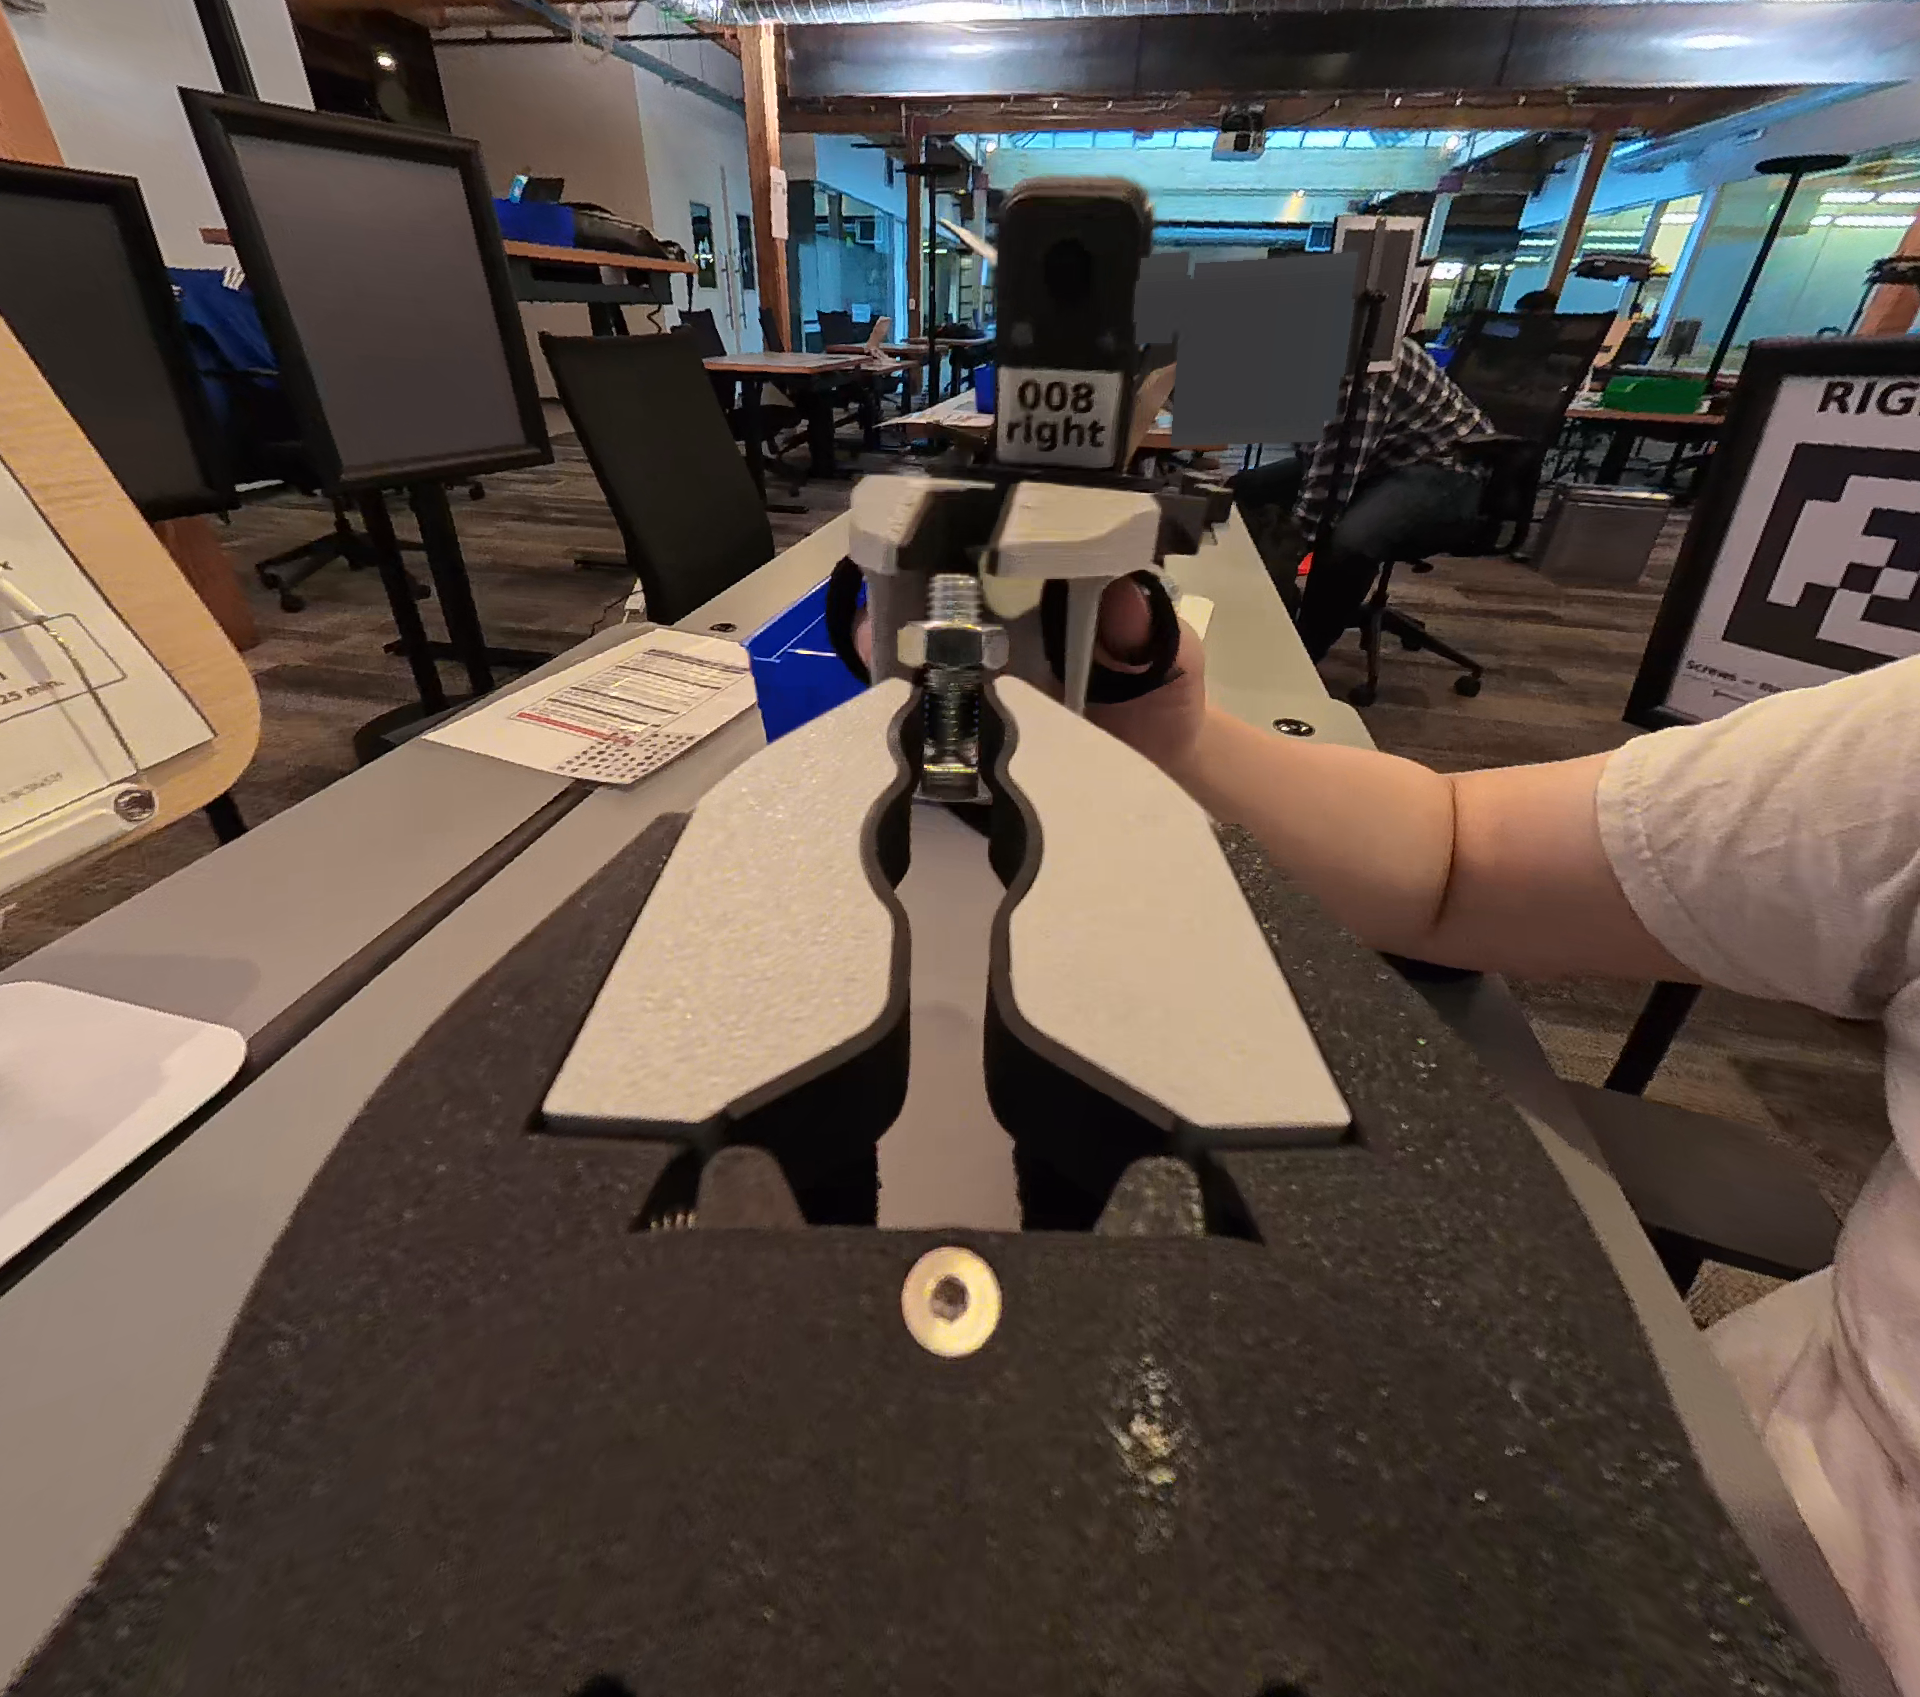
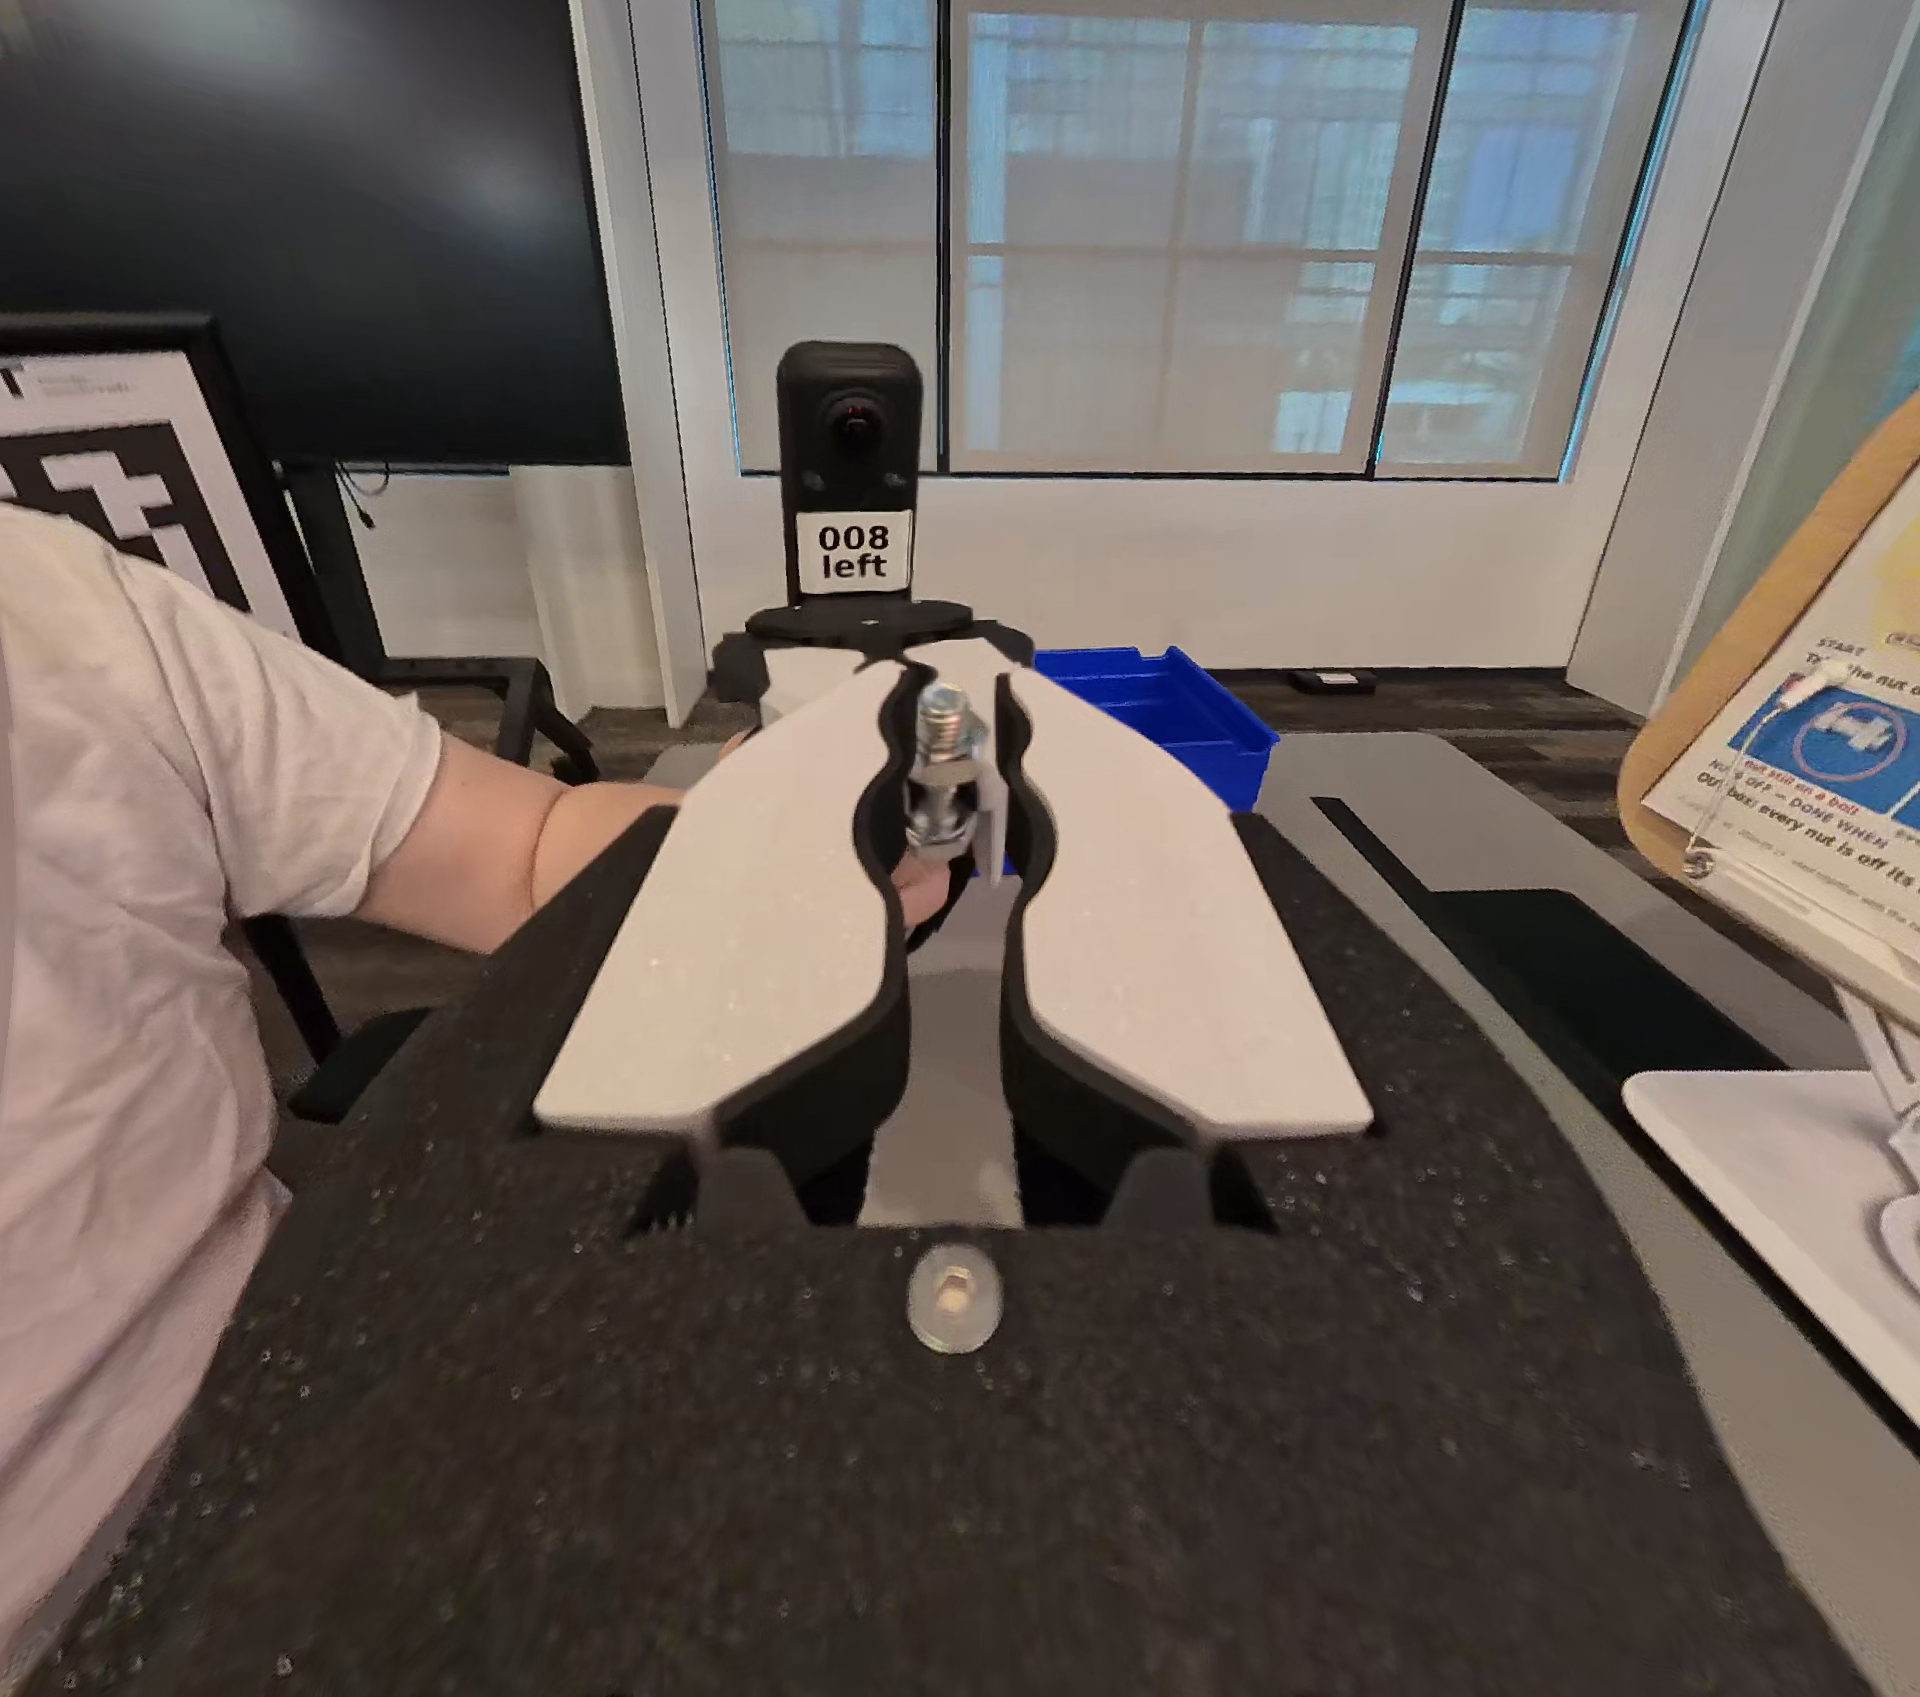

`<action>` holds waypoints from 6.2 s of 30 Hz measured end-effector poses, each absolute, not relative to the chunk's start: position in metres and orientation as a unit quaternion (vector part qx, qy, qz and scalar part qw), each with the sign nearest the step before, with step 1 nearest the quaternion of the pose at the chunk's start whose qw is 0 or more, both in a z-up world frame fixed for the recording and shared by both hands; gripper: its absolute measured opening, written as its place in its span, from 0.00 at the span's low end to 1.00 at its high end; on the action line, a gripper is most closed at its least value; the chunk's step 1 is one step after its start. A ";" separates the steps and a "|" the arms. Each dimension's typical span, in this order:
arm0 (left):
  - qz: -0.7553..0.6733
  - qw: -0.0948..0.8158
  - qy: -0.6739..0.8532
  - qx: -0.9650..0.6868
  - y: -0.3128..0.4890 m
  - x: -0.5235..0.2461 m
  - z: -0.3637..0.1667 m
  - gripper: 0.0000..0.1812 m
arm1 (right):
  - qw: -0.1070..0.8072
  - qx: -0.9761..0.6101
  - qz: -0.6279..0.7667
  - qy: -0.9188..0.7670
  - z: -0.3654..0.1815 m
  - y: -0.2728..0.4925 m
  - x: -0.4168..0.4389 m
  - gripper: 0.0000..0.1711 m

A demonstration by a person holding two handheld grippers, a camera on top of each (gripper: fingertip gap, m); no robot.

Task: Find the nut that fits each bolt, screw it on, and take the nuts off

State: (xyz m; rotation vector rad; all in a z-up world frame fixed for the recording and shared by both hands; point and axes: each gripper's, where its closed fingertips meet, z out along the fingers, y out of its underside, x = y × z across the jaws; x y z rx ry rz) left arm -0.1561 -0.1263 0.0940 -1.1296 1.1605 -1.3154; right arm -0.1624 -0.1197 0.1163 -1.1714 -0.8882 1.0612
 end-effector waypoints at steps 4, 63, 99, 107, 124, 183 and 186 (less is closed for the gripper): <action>-0.544 0.504 0.480 -0.470 -0.126 -0.156 0.094 0.05 | 0.594 -0.509 0.494 -0.380 0.114 -0.120 -0.163 0.08; -0.506 0.416 0.586 -0.477 -0.156 -0.141 0.057 0.08 | 0.559 -0.470 0.495 -0.470 0.100 -0.147 -0.177 0.05; -0.490 0.484 0.507 -0.518 -0.128 -0.145 0.073 0.08 | 0.583 -0.566 0.453 -0.367 0.102 -0.113 -0.175 0.21; -0.496 0.486 0.509 -0.509 -0.131 -0.146 0.076 0.08 | 0.560 -0.544 0.494 -0.382 0.106 -0.124 -0.177 0.18; -0.478 0.474 0.529 -0.517 -0.134 -0.142 0.066 0.08 | 0.564 -0.541 0.464 -0.416 0.100 -0.129 -0.182 0.11; -0.530 0.458 0.532 -0.475 -0.157 -0.144 0.081 0.08 | 0.569 -0.498 0.506 -0.415 0.118 -0.140 -0.169 0.15; -0.532 0.456 0.532 -0.475 -0.157 -0.144 0.081 0.08 | 0.563 -0.493 0.505 -0.430 0.117 -0.148 -0.175 0.15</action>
